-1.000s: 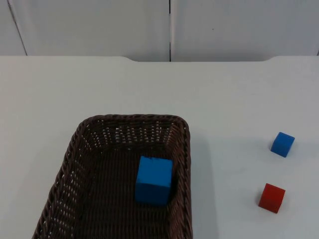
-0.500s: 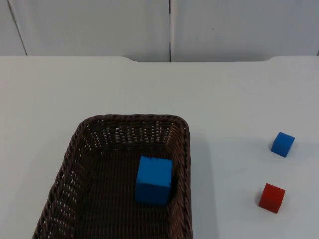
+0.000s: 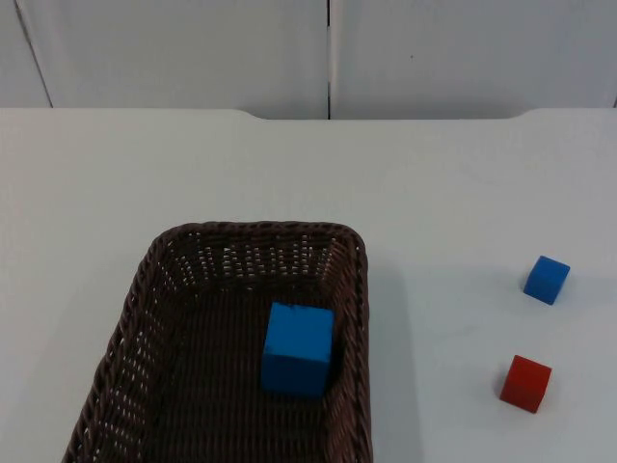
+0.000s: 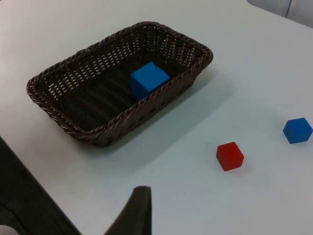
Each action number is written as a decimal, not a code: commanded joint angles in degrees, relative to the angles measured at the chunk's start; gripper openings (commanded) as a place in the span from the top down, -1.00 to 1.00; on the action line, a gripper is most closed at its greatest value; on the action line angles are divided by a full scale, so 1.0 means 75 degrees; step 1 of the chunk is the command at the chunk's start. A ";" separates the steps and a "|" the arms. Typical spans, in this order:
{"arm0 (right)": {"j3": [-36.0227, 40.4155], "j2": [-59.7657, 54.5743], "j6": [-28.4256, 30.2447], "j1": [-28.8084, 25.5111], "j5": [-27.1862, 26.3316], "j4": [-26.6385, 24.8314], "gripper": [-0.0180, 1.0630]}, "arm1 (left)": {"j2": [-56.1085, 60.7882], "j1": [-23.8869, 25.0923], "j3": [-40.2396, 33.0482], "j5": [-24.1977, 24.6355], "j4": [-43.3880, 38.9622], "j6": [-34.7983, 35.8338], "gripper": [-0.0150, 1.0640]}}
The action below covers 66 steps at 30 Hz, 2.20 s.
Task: Pick up the basket with the left hand and place the largest block into the basket with the right hand.
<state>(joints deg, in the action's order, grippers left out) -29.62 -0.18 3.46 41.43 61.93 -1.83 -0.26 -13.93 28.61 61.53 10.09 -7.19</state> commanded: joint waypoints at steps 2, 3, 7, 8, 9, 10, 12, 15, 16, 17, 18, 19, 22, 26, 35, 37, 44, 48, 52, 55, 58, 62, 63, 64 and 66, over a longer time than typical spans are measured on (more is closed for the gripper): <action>0.0003 0.0023 0.0003 -0.0010 -0.0011 0.0023 -0.88 | 0.0034 0.0001 -0.0035 0.0009 -0.0009 0.0025 -0.98; 0.0003 0.0023 0.0003 -0.0010 -0.0011 0.0023 -0.98 | 0.0034 0.0001 -0.0035 0.0009 -0.0009 0.0025 -0.98; 0.0003 0.0023 0.0003 -0.0010 -0.0011 0.0023 -0.98 | 0.0034 0.0001 -0.0035 0.0009 -0.0009 0.0025 -0.97; 0.0003 0.0023 0.0003 -0.0010 -0.0011 0.0023 -0.98 | 0.0034 0.0001 -0.0035 0.0009 -0.0009 0.0025 -0.97; 0.0003 0.0023 0.0003 -0.0010 -0.0011 0.0023 -0.98 | 0.0034 0.0001 -0.0035 0.0009 -0.0009 0.0025 -0.97; 0.0003 0.0023 0.0003 -0.0010 -0.0011 0.0023 -0.98 | 0.0034 0.0001 -0.0035 0.0009 -0.0009 0.0025 -0.97; 0.0003 0.0023 0.0003 -0.0010 -0.0011 0.0023 -0.98 | 0.0034 0.0001 -0.0035 0.0009 -0.0009 0.0025 -0.97; 0.0003 0.0023 0.0003 -0.0010 -0.0011 0.0023 -0.98 | 0.0034 0.0001 -0.0035 0.0009 -0.0009 0.0025 -0.97; 0.0003 0.0023 0.0003 -0.0010 -0.0011 0.0023 -0.98 | 0.0034 0.0001 -0.0035 0.0009 -0.0009 0.0025 -0.97; 0.0003 0.0023 0.0003 -0.0010 -0.0011 0.0023 -0.98 | 0.0034 0.0001 -0.0035 0.0009 -0.0009 0.0025 -0.97; 0.0003 0.0023 0.0003 -0.0010 -0.0011 0.0023 -0.98 | 0.0034 0.0001 -0.0035 0.0009 -0.0009 0.0025 -0.97; 0.0003 0.0023 0.0003 -0.0010 -0.0011 0.0023 -0.98 | 0.0034 0.0001 -0.0035 0.0009 -0.0009 0.0025 -0.97; 0.0003 0.0023 0.0003 -0.0010 -0.0011 0.0023 -0.98 | 0.0034 0.0001 -0.0035 0.0009 -0.0009 0.0025 -0.97; 0.0003 0.0023 0.0003 -0.0010 -0.0011 0.0023 -0.98 | 0.0034 0.0001 -0.0035 0.0009 -0.0009 0.0025 -0.97; 0.0003 0.0023 0.0003 -0.0010 -0.0011 0.0023 -0.98 | 0.0034 0.0001 -0.0035 0.0009 -0.0009 0.0025 -0.97; 0.0003 0.0023 0.0003 -0.0010 -0.0011 0.0023 -0.99 | 0.0034 0.0001 -0.0035 0.0009 -0.0009 0.0025 -0.97; 0.0003 0.0023 0.0003 -0.0010 -0.0030 0.0023 -0.99 | 0.0034 0.0021 -0.0035 0.0009 -0.0009 0.0025 -0.97; 0.0003 0.0023 0.0003 -0.0029 -0.0029 0.0023 -0.99 | 0.0034 0.0294 -0.0035 0.0009 -0.0009 0.0025 -0.97; 0.0003 0.0023 0.0003 -0.0063 -0.0029 0.0023 -0.99 | 0.0034 0.0762 -0.0035 0.0009 -0.0009 0.0025 -0.97; 0.0003 0.0023 0.0003 -0.0175 -0.0029 0.0023 -0.99 | 0.0034 0.0991 -0.0035 0.0009 -0.0009 0.0025 -0.97; 0.0003 0.0023 0.0003 -0.0388 -0.0029 0.0023 -0.99 | 0.0034 0.1201 -0.0035 0.0009 -0.0009 0.0025 -0.97; 0.0003 0.0023 0.0003 -0.0833 -0.0029 0.0023 -0.99 | 0.0034 0.1746 -0.0035 0.0009 -0.0009 0.0025 -0.97; 0.0003 0.0023 0.0003 -0.0833 -0.0029 0.0023 -0.99 | 0.0034 0.1746 -0.0035 0.0009 -0.0009 0.0025 -0.97; 0.0003 0.0023 0.0003 -0.0978 -0.0029 0.0023 -0.99 | 0.0034 0.1851 -0.0035 0.0009 -0.0009 0.0025 -0.97; 0.0003 0.0023 0.0003 -0.1221 -0.0029 0.0023 -0.99 | 0.0034 0.2058 -0.0035 0.0009 -0.0009 0.0025 -0.97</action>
<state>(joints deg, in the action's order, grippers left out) -29.62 -0.18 3.46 33.32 61.93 -1.80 -0.26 0.81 28.61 61.53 10.09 -7.09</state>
